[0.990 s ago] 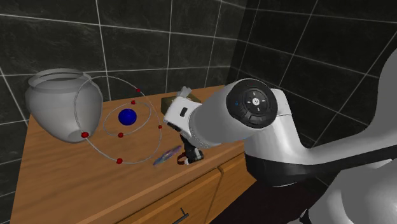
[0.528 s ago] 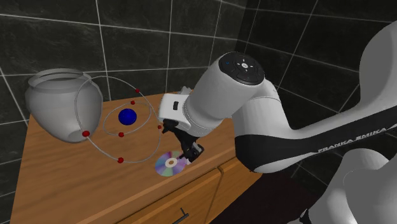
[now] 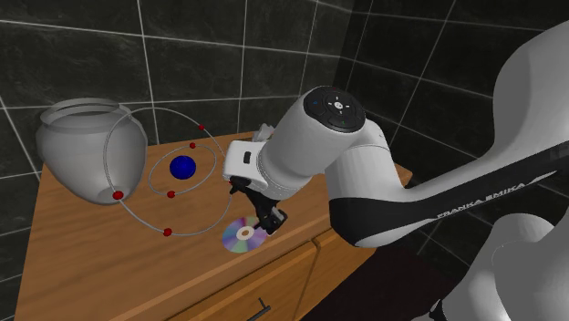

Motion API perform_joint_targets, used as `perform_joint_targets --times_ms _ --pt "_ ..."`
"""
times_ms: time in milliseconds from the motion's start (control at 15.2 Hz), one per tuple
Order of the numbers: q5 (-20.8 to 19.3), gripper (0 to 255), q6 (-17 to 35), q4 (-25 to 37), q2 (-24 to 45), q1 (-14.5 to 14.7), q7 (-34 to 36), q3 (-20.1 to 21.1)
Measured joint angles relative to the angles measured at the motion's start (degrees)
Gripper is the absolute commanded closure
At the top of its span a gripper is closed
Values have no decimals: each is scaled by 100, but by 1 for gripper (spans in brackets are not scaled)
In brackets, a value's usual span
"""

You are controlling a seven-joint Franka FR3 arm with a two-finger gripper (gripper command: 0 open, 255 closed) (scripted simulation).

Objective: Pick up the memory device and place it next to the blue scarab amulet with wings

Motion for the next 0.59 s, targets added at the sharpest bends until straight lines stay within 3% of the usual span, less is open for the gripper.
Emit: perform_joint_targets --times_ms 66,132,594 --pt "-1 0 1 0 1 -1 1 0" --pt "-1 255 1 0 1 -1 1 0" --pt "-1 255 1 0 1 -1 1 0"
